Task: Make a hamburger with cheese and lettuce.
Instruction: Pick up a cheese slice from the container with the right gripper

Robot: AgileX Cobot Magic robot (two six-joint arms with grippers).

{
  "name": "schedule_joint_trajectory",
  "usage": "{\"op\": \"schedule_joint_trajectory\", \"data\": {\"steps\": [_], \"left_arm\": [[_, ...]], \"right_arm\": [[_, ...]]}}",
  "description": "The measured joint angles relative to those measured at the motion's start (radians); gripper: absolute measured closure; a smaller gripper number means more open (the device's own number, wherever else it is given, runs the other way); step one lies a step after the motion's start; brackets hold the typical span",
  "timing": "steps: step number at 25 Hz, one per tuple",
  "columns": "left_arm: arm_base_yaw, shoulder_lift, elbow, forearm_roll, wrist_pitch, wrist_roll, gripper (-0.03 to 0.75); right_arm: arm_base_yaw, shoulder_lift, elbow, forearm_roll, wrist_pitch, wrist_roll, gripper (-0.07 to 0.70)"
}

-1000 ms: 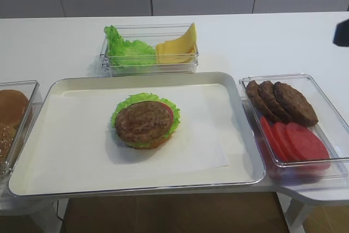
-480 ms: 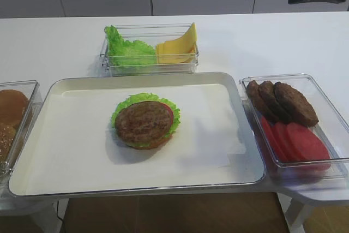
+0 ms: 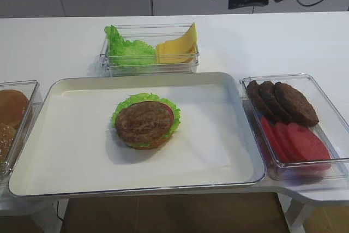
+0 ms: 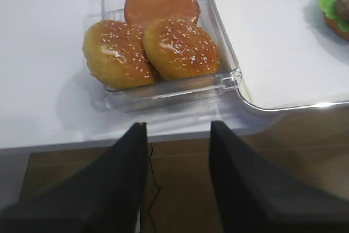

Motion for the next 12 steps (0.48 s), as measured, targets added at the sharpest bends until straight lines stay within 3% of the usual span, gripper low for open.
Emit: {"op": "schedule_joint_trajectory", "data": {"steps": [6, 12], "left_arm": [[0.0, 0.0, 0.0, 0.0, 0.0, 0.0, 0.427], [0.0, 0.0, 0.0, 0.0, 0.0, 0.0, 0.427]], "right_arm": [[0.059, 0.181, -0.169, 0.0, -0.005, 0.026, 0.245], [0.089, 0.275, -0.226, 0.006, -0.057, 0.026, 0.273]]}}
